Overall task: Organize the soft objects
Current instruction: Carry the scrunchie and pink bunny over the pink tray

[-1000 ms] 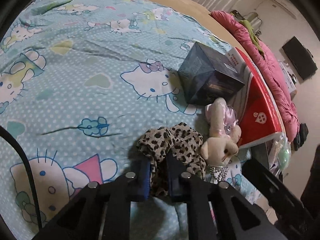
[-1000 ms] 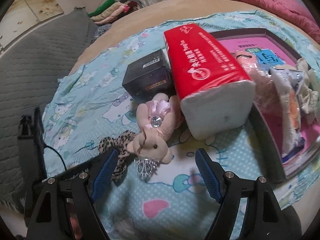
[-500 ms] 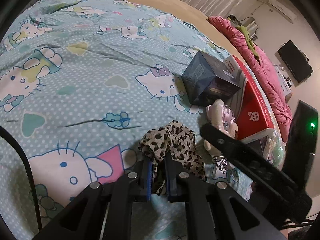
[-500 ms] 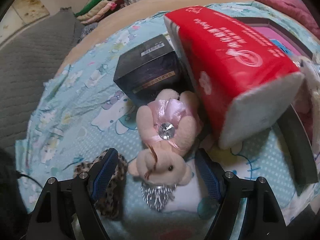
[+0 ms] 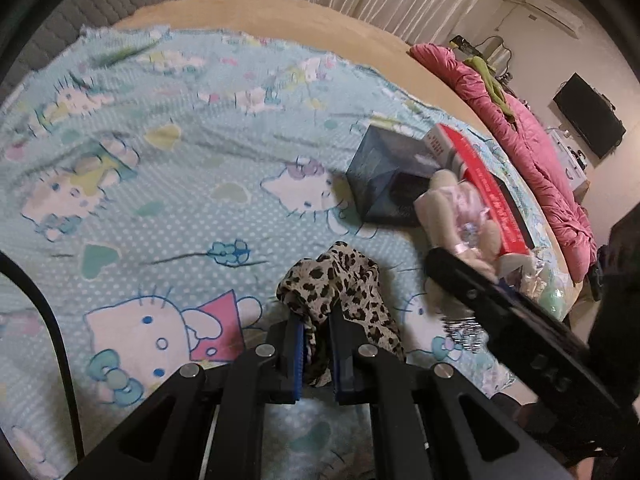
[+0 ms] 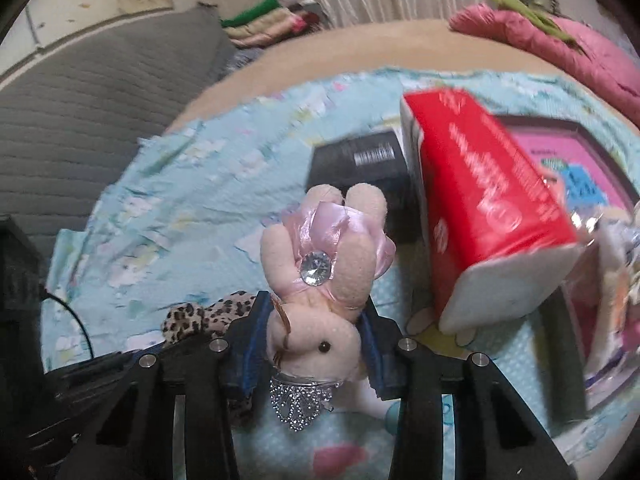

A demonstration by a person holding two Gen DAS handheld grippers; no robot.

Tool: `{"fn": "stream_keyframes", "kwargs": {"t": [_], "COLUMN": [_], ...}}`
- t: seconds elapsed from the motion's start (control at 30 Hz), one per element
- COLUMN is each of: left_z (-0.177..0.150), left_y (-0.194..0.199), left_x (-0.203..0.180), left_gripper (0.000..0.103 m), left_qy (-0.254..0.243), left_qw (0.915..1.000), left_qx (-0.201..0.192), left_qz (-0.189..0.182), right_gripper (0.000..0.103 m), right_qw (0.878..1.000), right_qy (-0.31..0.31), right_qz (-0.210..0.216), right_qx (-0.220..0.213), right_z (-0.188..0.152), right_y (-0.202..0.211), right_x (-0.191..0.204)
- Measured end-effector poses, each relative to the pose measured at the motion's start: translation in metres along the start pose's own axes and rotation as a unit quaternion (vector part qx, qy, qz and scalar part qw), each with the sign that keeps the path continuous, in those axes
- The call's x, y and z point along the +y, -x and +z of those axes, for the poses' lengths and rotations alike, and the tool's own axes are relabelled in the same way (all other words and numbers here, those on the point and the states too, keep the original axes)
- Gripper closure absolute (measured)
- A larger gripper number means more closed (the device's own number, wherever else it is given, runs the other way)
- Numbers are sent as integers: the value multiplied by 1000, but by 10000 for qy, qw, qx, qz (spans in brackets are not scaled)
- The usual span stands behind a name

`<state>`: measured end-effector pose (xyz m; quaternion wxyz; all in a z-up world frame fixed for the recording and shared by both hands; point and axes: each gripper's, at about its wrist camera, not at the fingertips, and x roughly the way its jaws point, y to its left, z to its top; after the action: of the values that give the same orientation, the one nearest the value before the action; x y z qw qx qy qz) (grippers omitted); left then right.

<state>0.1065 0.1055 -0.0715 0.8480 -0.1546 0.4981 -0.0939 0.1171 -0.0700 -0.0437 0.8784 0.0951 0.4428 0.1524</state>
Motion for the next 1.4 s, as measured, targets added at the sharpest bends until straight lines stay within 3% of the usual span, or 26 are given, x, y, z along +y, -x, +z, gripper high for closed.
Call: {"fn": "stream_keyframes", "kwargs": {"t": [0.3,0.63,1.1,1.4], "left_z": [5,11,7,-3], "left_y": [51,76,36,-3], "left_x": [-55,-136,-252,-287], "left_gripper": [93,93,93,93], "left_qy": [-443,-1059,-1795,-2098], "left_qw": [9979,9920,9824,9771], "left_qx": [-455,-686,-377,-155], "left_qz": [115,1,-367,-323], "right_gripper": [60,60,60,60], "right_qw": [9960,9915,9782,9744], "right_qy": [144,-77,-1249,-1559], "right_qz": [518,293,-266,-404], "right_qx": [-710,-1268,-1636,-1570], "right_z": [22,33,33,24], "right_y": [79,156,209,202], "right_x": [3,-49,-185,-222]}}
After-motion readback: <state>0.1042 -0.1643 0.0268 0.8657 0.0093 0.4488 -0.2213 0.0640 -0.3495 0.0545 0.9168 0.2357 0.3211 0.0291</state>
